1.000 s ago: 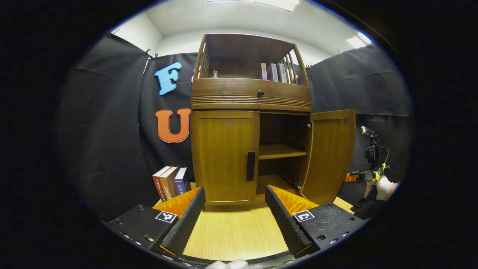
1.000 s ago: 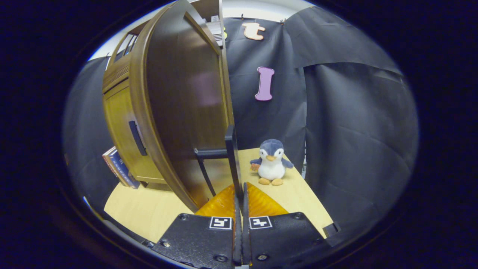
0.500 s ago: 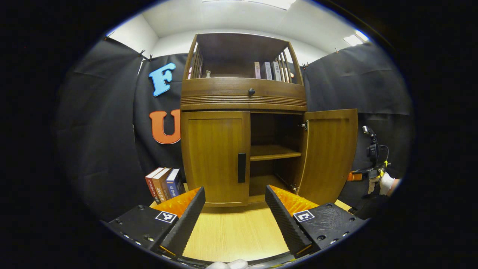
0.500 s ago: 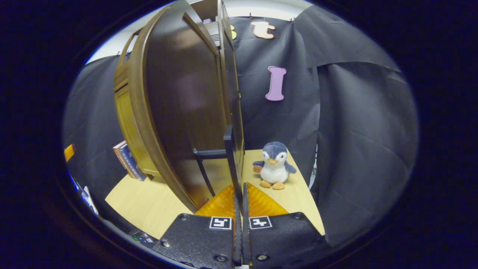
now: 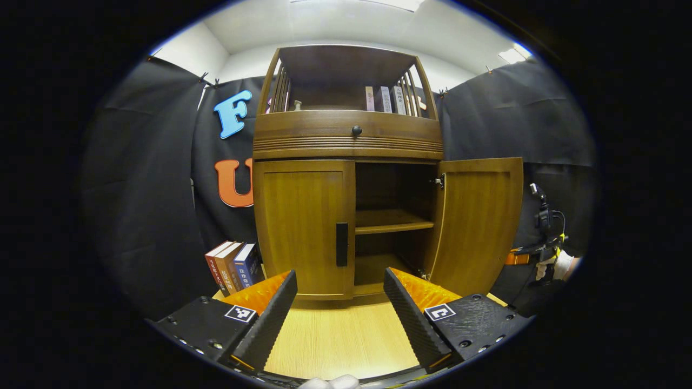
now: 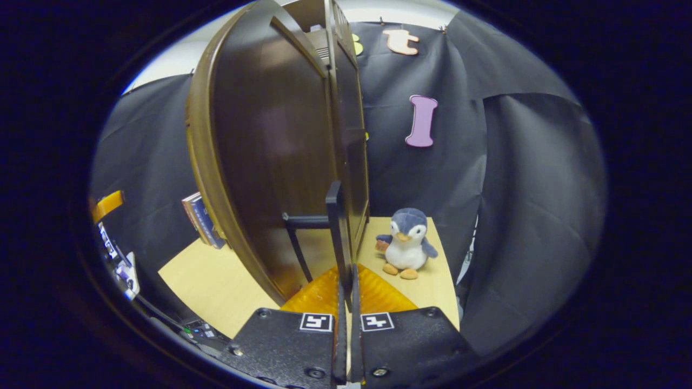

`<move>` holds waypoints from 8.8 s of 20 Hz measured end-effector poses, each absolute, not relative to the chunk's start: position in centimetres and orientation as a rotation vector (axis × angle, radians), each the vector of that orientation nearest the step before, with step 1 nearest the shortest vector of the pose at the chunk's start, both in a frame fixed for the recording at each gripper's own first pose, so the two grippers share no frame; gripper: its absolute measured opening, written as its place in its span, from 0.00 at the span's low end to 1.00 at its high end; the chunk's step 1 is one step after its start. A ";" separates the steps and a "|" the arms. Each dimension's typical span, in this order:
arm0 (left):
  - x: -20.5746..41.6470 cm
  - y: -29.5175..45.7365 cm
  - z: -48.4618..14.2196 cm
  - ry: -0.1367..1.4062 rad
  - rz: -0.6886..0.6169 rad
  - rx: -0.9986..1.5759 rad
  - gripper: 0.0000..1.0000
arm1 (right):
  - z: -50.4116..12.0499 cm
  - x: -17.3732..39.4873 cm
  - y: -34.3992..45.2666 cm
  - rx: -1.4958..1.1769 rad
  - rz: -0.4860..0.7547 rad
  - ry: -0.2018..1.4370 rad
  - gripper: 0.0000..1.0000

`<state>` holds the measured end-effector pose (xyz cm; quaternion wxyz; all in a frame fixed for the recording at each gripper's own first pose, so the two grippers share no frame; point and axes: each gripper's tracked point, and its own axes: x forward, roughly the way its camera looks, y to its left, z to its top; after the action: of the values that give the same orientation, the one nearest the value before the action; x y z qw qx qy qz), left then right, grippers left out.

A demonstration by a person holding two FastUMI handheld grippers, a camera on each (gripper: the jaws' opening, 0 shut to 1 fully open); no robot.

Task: Open the right door of the double-door shoe cabinet with the right hand, and open the left door with the left hand.

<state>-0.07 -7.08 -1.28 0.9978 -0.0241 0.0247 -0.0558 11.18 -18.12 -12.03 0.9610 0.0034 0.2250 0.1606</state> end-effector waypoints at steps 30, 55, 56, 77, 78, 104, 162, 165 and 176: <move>0.1 -1.5 -1.3 0.050 -0.101 -0.013 0.96 | -1.9 -0.7 1.1 -0.100 0.110 0.192 1.00; 25.6 -7.8 -5.1 -0.014 -0.162 -0.080 0.97 | -1.7 0.7 0.0 -0.079 0.024 0.338 1.00; 26.4 -8.1 -5.5 0.001 -0.170 -0.089 0.97 | -2.0 0.6 -0.1 -0.084 0.020 0.349 1.00; 30.7 -10.2 -8.3 0.051 -0.150 -0.083 0.22 | -2.6 -1.9 -1.0 -0.064 -0.045 0.380 1.00; 30.3 -10.1 -8.2 0.058 -0.156 -0.085 0.25 | -2.6 -2.0 -0.9 -0.063 -0.044 0.380 1.00; 15.6 -3.2 -9.3 0.063 -0.222 -0.103 0.25 | -4.9 -5.0 2.1 -0.029 0.084 0.415 1.00; 6.7 22.6 -11.4 0.117 -0.142 -0.059 1.00 | -8.3 -4.4 7.9 -0.030 0.241 0.455 1.00; 3.9 22.7 -8.9 0.084 -0.049 -0.076 0.95 | -7.7 -3.7 7.0 -0.047 0.210 0.420 1.00; 0.9 11.2 -1.3 0.020 0.016 -0.032 0.95 | -3.2 -2.6 5.7 -0.021 0.188 0.282 1.00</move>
<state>0.89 11.23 -1.34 0.9998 -0.0160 0.0101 0.0082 -2.60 5.69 -3.18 0.9856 -0.0106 0.1403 0.0934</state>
